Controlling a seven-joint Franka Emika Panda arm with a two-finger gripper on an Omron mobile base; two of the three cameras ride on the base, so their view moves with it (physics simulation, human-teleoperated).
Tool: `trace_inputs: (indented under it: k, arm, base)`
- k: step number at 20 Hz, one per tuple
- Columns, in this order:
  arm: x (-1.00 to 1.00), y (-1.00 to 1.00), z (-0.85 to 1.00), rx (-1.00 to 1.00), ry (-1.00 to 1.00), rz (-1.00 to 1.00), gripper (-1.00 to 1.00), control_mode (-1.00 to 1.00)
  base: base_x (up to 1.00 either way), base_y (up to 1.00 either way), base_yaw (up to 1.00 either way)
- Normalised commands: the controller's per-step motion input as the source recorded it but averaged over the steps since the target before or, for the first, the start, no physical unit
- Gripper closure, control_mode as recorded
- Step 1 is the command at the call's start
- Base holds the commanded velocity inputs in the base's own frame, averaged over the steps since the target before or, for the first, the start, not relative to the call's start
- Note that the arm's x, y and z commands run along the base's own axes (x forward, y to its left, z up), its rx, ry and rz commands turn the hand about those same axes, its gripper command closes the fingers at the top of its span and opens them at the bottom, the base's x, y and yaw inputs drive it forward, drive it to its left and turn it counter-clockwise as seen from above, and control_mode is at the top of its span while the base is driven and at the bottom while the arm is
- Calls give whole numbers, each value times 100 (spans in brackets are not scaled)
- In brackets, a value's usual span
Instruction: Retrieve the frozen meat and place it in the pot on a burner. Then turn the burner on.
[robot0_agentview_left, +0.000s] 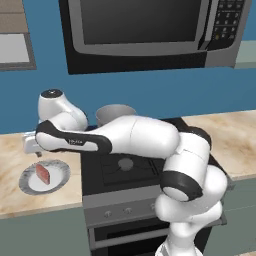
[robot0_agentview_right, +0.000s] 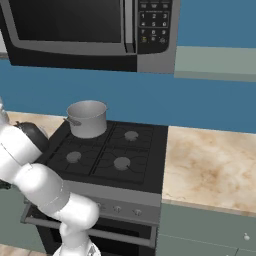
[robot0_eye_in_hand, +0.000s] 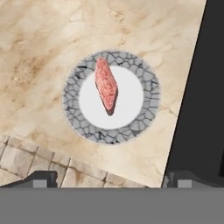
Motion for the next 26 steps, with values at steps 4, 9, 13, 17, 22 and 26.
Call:
trace_inputs:
  k: [4, 9, 13, 17, 22, 26]
  arm:
    - [32, 23, -16, 0, 0, 0, -100, -100]
    - [7, 2, -20, -4, 0, 0, -100, -100]
    - [21, 8, -30, -2, 0, 0, -100, -100]
    - [26, 13, -32, -1, 1, 0, -100, -100]
    - [29, 9, -34, 0, 5, 0, -100, -100]
    - [19, 22, -23, -4, 3, 0, -100, -100]
  base:
    - [0, 0, 0]
    - [0, 0, 0]
    - [0, 0, 0]
    - [0, 0, 0]
    - [0, 0, 0]
    - [0, 0, 0]
